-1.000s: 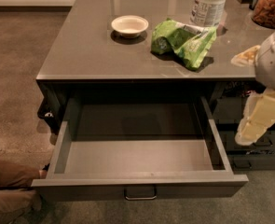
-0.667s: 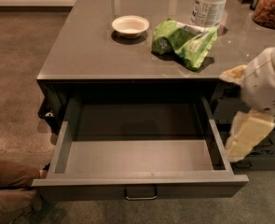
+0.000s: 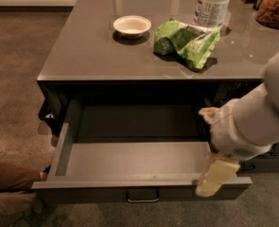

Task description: Close top drawer

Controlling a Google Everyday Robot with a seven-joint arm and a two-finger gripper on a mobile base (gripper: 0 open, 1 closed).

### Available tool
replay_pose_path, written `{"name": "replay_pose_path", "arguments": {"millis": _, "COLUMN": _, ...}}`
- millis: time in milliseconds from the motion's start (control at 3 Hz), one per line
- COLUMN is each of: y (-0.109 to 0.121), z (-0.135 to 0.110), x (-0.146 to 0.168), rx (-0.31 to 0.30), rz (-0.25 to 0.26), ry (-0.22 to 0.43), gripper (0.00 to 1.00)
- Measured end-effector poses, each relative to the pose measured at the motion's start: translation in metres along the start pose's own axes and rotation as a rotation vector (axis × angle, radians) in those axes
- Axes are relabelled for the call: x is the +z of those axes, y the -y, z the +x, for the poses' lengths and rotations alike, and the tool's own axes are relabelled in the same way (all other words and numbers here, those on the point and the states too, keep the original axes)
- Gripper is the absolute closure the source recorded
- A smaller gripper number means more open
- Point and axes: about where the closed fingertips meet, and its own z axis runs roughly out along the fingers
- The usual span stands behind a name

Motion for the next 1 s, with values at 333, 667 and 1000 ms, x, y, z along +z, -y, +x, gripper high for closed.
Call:
{"name": "replay_pose_path", "arguments": {"millis": 333, "y": -0.015, "z": 0.001, "x": 0.034, "rx": 0.006, "rz": -0.002, "ry": 0.001, "gripper": 0.0}}
{"name": "replay_pose_path", "arguments": {"millis": 667, "y": -0.024, "z": 0.005, "x": 0.064, "rx": 0.01, "rz": -0.003, "ry": 0.017, "gripper": 0.0}}
{"name": "replay_pose_path", "arguments": {"millis": 1000, "y": -0.026, "z": 0.012, "x": 0.091, "rx": 0.019, "rz": 0.011, "ry": 0.042, "gripper": 0.0}}
